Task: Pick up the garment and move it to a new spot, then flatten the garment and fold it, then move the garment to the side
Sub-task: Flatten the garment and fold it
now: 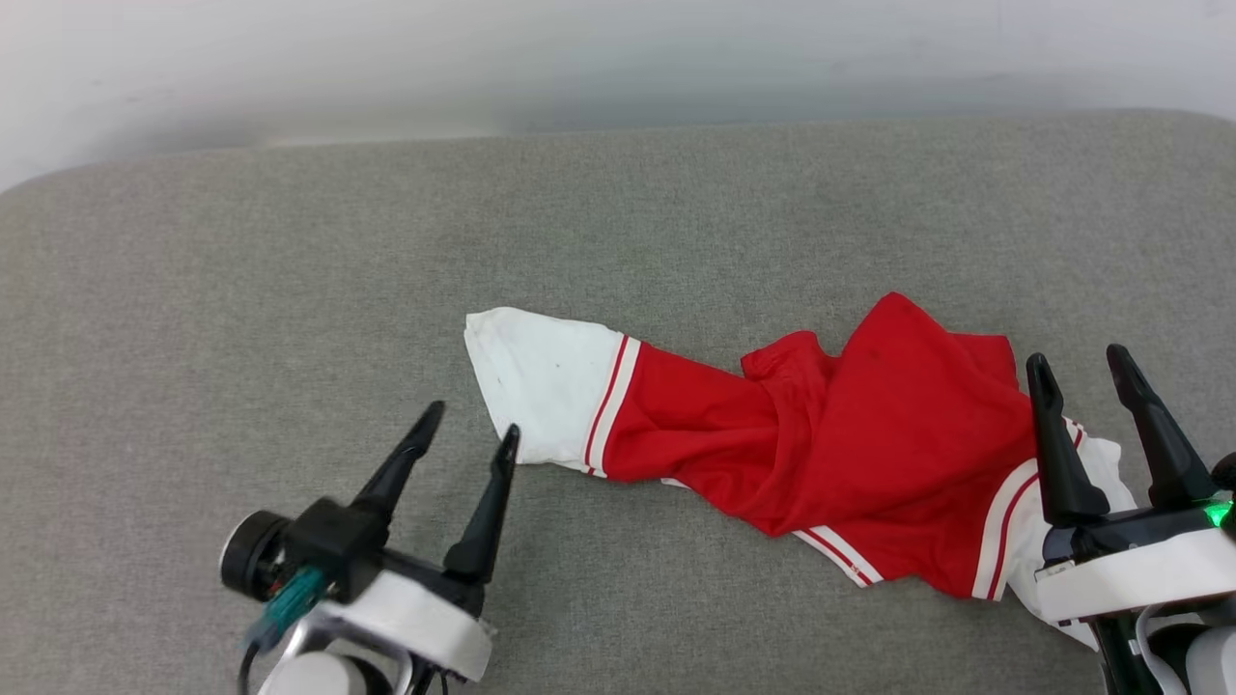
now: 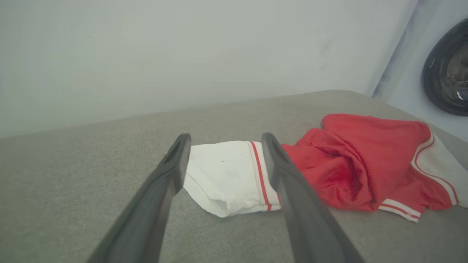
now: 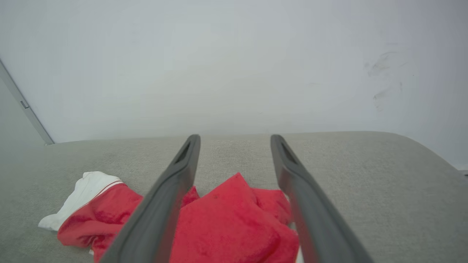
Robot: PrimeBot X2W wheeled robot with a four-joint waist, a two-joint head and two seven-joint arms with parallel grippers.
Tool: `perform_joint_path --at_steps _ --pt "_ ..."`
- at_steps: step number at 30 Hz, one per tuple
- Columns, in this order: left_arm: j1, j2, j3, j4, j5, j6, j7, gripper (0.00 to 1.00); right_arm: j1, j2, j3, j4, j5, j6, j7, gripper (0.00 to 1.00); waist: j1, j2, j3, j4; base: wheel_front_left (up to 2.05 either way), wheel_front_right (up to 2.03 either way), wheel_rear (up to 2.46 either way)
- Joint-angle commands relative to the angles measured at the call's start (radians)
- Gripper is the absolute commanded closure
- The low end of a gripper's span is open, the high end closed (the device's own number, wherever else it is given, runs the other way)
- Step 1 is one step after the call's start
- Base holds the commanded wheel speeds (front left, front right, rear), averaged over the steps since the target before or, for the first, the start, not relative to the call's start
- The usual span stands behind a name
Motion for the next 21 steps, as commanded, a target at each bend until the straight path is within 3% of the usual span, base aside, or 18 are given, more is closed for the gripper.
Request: perform_joint_path --at_steps 1,6,12,21 --pt "-0.029 0.009 -0.011 0.004 -0.011 -0.001 0.019 0.00 -0.011 0.003 -0.002 0.004 -0.004 0.000 -0.009 0.00 0.0000 0.0000 0.009 -0.007 0.00 0.00 0.00" --pt "-0.151 0.109 -0.134 0.044 -0.090 -0.001 0.307 0.00 -0.023 0.007 -0.003 0.022 -0.022 0.000 -0.031 0.00 0.0000 0.0000 0.041 -0.020 0.00 0.00 0.00" --pt "-0.286 0.187 -0.228 0.039 -0.198 -0.001 0.636 0.00 -0.037 0.017 0.017 0.033 -0.037 0.000 -0.040 0.00 0.0000 0.0000 0.084 -0.042 0.00 0.00 0.00" --pt "-0.410 0.227 -0.336 0.122 -0.237 -0.001 0.810 0.00 -0.055 0.021 0.030 0.046 -0.049 0.000 -0.049 0.00 0.0000 0.0000 0.151 -0.069 0.00 0.00 0.00"
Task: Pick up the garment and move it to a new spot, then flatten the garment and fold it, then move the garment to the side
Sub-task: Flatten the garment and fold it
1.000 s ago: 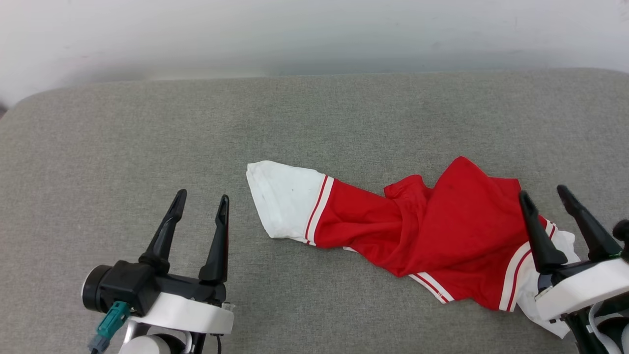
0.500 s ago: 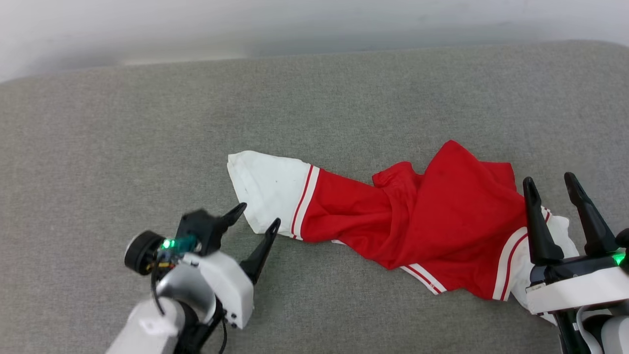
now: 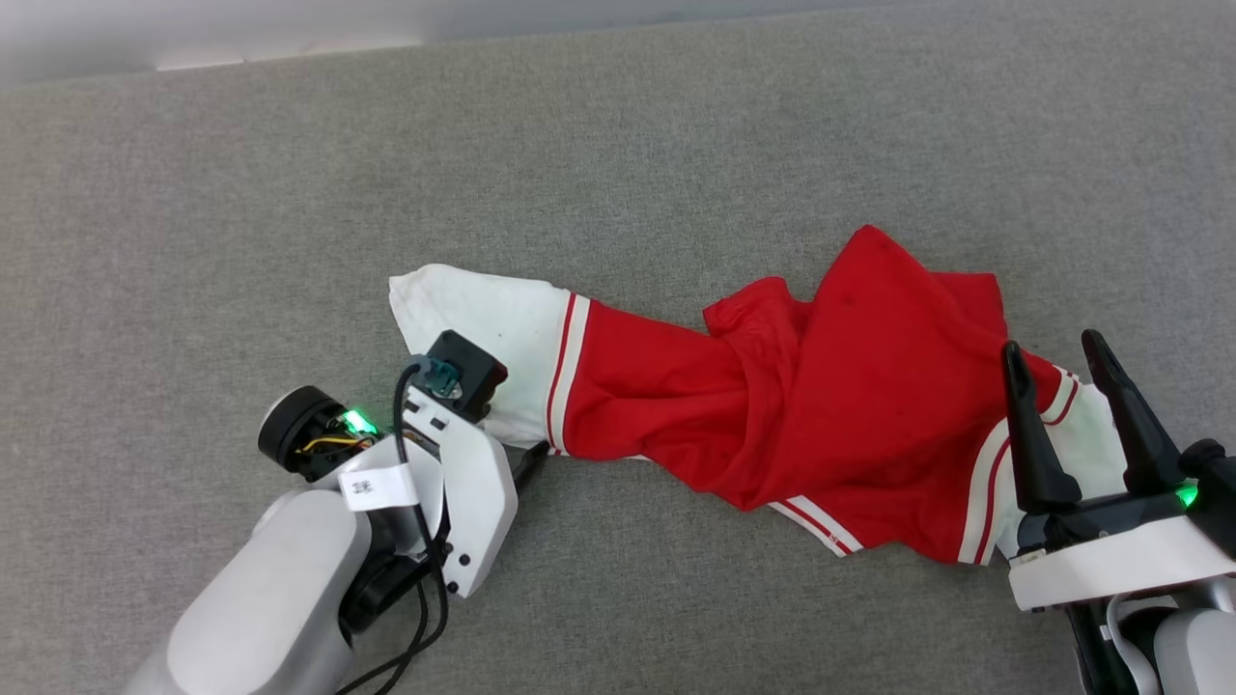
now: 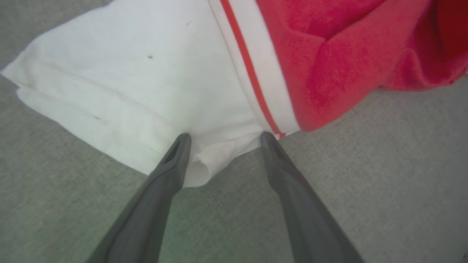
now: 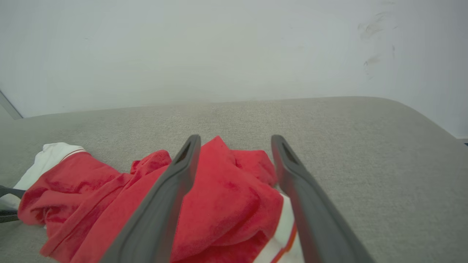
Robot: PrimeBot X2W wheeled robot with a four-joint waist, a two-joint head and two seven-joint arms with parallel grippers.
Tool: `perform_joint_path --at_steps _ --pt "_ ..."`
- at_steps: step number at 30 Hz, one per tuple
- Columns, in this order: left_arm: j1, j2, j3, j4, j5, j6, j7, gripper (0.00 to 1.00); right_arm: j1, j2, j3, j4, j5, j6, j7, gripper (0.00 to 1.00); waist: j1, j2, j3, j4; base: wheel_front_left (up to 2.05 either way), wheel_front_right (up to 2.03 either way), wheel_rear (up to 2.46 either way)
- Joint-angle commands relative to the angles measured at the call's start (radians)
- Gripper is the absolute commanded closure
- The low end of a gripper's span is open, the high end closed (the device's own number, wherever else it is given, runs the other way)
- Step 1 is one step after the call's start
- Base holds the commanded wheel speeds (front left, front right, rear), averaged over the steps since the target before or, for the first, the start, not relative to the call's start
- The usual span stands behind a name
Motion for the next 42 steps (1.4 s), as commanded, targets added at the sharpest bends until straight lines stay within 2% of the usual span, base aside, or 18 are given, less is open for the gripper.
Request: perform_joint_path --at_steps 1,6,7,8,16,23,32,35,38,39,42 --pt "-0.016 0.007 -0.019 0.024 0.004 -0.001 0.028 0.00 -0.017 0.004 0.003 -0.001 -0.005 0.000 -0.007 0.00 0.0000 0.0000 0.016 -0.006 0.00 0.00 0.00" --pt "-0.009 0.018 -0.075 0.092 0.002 -0.001 0.080 0.00 -0.025 0.010 0.007 0.008 -0.014 0.000 -0.014 0.00 0.0000 0.0000 0.036 -0.005 0.00 0.00 0.00" --pt "-0.004 0.020 -0.087 0.101 -0.007 -0.001 0.086 0.59 -0.027 0.012 0.008 0.010 -0.017 0.000 -0.015 0.00 0.0000 0.0000 0.038 -0.004 0.00 0.00 0.00" --pt "0.001 0.019 -0.095 0.102 -0.017 -0.001 0.087 1.00 -0.028 0.013 0.009 0.011 -0.019 0.000 -0.016 0.00 0.0000 0.0000 0.039 -0.002 0.00 0.00 0.00" --pt "0.046 0.046 -0.116 0.007 -0.068 -0.001 -0.016 1.00 -0.024 0.019 0.008 0.036 -0.023 0.000 -0.022 0.00 0.0000 0.0000 -0.007 0.027 0.00 0.00 0.00" --pt "0.148 0.109 -0.075 -0.224 -0.162 0.009 -0.040 1.00 0.004 0.021 -0.003 0.059 -0.019 0.000 -0.026 0.00 0.0000 0.0000 -0.087 0.072 0.00 0.00 0.00" --pt "0.283 0.244 0.048 -0.609 -0.327 0.092 0.033 1.00 0.020 0.030 0.004 0.069 -0.013 0.000 -0.030 0.00 0.0000 0.0000 -0.139 0.102 0.00 0.00 0.00" --pt "0.299 0.259 0.110 -0.701 -0.393 0.126 0.036 1.00 0.021 0.030 0.005 0.072 -0.012 0.000 -0.034 0.00 0.0000 0.0000 -0.139 0.102 0.00 0.00 0.00" --pt "0.273 0.301 0.179 -0.699 -0.392 0.162 0.045 1.00 0.014 0.034 0.011 0.073 -0.009 0.000 -0.037 0.00 0.0000 0.0000 -0.127 0.094 0.00 0.00 0.00" --pt "0.265 0.300 0.191 -0.682 -0.401 0.170 0.049 1.00 0.008 0.035 0.014 0.073 -0.009 0.000 -0.039 0.00 0.0000 0.0000 -0.121 0.090 0.00 0.00 0.00" --pt "0.217 0.328 0.231 -0.572 -0.385 0.192 0.061 1.00 -0.009 0.037 0.031 0.074 -0.011 0.000 -0.039 0.00 0.0000 0.0000 -0.095 0.072 0.00 0.00 0.00"
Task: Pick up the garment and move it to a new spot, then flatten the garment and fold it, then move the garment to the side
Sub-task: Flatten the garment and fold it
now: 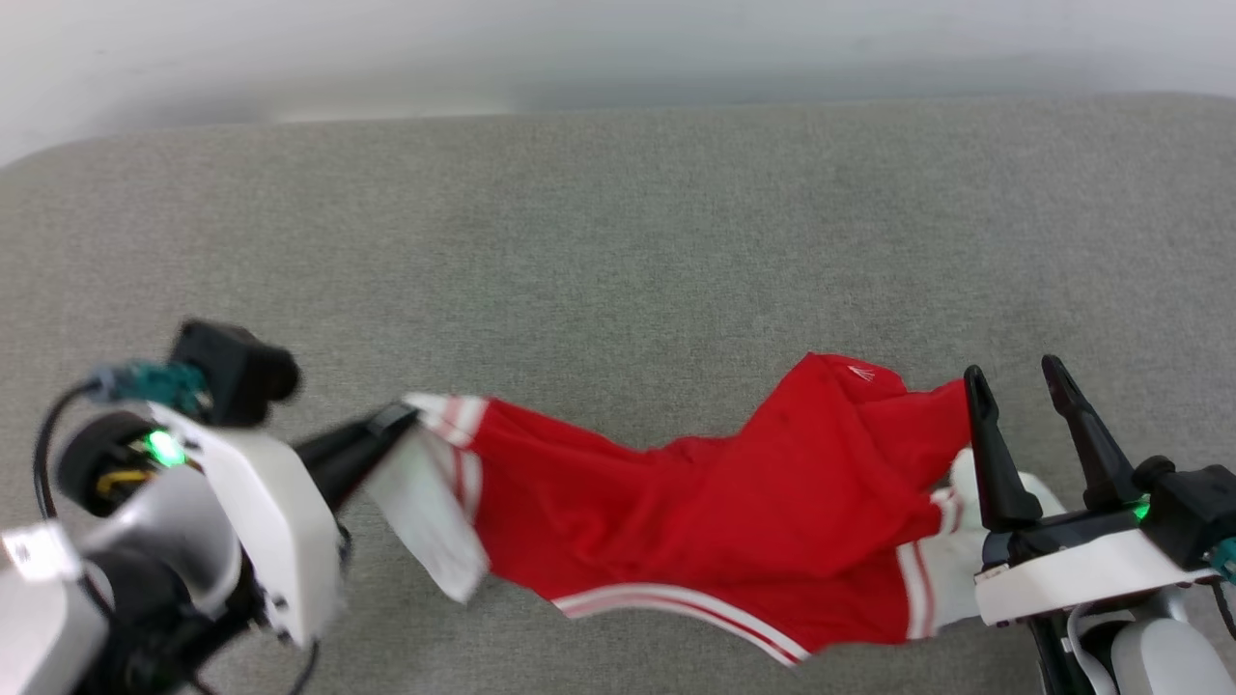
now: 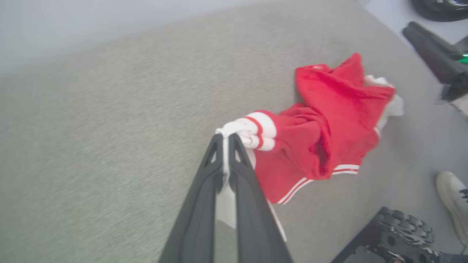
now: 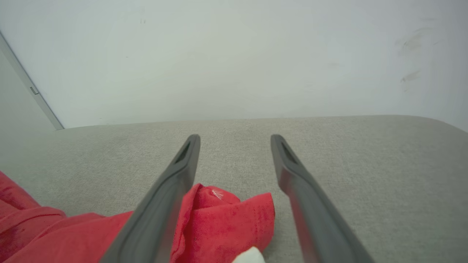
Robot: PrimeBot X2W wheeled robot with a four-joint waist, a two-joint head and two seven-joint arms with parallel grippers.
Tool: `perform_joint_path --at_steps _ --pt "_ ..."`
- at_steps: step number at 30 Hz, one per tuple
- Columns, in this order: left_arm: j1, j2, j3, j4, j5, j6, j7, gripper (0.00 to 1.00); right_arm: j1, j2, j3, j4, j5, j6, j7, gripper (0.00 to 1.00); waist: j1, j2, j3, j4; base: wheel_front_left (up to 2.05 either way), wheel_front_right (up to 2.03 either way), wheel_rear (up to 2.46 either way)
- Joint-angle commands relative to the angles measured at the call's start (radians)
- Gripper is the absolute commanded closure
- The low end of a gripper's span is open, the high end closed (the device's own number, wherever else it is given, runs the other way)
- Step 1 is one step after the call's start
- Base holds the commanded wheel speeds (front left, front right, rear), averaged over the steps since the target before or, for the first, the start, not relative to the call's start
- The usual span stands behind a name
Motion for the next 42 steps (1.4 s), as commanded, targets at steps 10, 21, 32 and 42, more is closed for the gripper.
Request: perform_joint_path --at_steps 10,21,32,42 --pt "-0.153 -0.029 -0.053 0.443 0.088 -0.016 0.007 1.00 -0.056 0.008 0.041 0.025 -0.009 0.000 -0.014 0.00 0.0000 0.0000 0.082 -0.078 0.00 0.00 0.00" --pt "-0.277 -0.091 -0.093 0.681 0.307 -0.057 -0.347 0.00 -0.065 0.010 0.052 0.047 -0.015 0.000 -0.023 0.00 0.0000 0.0000 0.087 -0.085 0.00 0.00 0.00" --pt "-0.334 -0.186 -0.173 0.720 0.376 -0.130 -0.580 0.00 -0.054 0.010 0.051 0.061 -0.014 0.000 -0.022 0.00 0.0000 0.0000 0.018 -0.072 0.00 0.00 0.00" --pt "-0.391 -0.223 -0.286 0.543 0.158 -0.178 -0.201 0.00 -0.036 0.026 0.020 0.052 -0.020 0.000 -0.021 0.00 0.0000 0.0000 0.001 -0.134 0.00 0.00 0.00"
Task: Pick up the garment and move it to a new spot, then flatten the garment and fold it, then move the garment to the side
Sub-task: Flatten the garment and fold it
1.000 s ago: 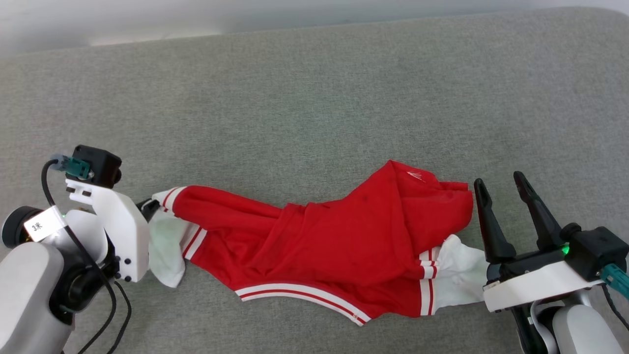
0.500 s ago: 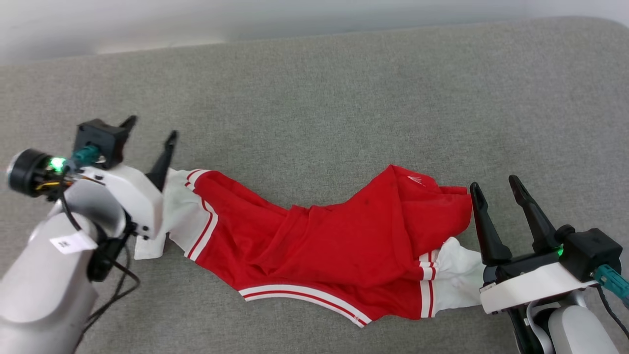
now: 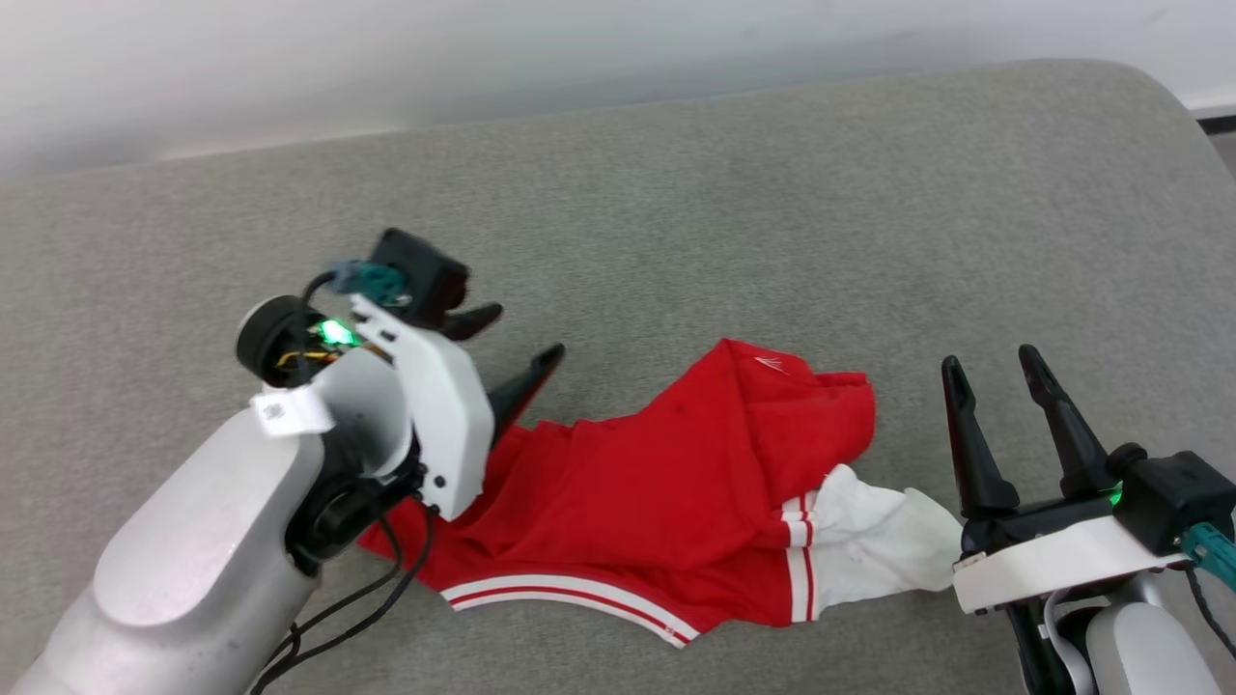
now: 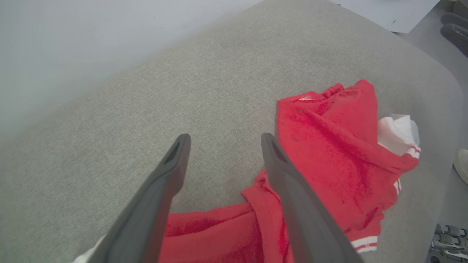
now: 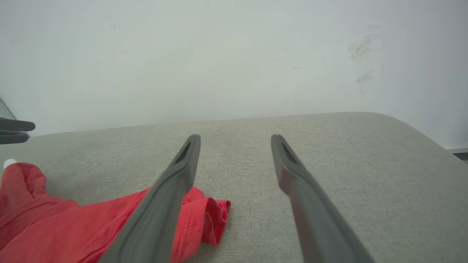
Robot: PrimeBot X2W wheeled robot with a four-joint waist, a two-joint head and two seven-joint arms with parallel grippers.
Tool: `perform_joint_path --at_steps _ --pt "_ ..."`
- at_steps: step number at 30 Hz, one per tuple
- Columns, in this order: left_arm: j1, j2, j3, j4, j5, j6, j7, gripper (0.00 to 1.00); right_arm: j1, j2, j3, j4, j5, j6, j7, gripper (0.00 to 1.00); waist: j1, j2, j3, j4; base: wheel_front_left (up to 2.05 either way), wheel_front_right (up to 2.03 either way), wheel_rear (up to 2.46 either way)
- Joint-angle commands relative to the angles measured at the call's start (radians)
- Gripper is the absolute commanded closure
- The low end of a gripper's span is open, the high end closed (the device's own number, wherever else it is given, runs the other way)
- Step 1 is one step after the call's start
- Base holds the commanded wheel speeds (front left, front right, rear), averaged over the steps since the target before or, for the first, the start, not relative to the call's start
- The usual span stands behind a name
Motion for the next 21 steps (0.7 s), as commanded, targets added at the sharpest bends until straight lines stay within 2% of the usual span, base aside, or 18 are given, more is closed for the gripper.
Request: perform_joint_path --at_steps 1,5,10,14,21 --pt "-0.021 -0.002 -0.007 -0.009 -0.012 -0.002 0.029 0.00 0.008 0.008 0.000 -0.003 -0.003 0.000 0.000 0.00 0.0000 0.0000 0.006 -0.016 0.00 0.00 0.00" --pt "-0.078 -0.015 -0.058 -0.020 -0.090 -0.004 0.222 0.00 0.001 0.020 0.007 -0.002 -0.005 0.000 -0.004 0.00 0.0000 0.0000 0.031 -0.059 0.00 0.00 0.00" --pt "-0.148 -0.043 -0.100 0.037 -0.139 0.002 0.387 0.00 -0.021 0.032 0.022 0.006 -0.005 0.000 -0.010 0.00 0.0000 0.0000 0.086 -0.112 0.00 0.00 0.00" --pt "-0.192 -0.057 -0.129 0.082 -0.138 0.005 0.456 0.00 -0.031 0.043 0.026 0.015 -0.003 0.000 -0.013 0.00 0.0000 0.0000 0.130 -0.147 0.00 0.00 0.00" --pt "-0.218 -0.070 -0.166 0.150 -0.122 0.000 0.487 0.00 -0.052 0.061 0.039 0.034 0.000 0.000 -0.020 0.00 0.0000 0.0000 0.182 -0.185 0.00 0.00 0.00"
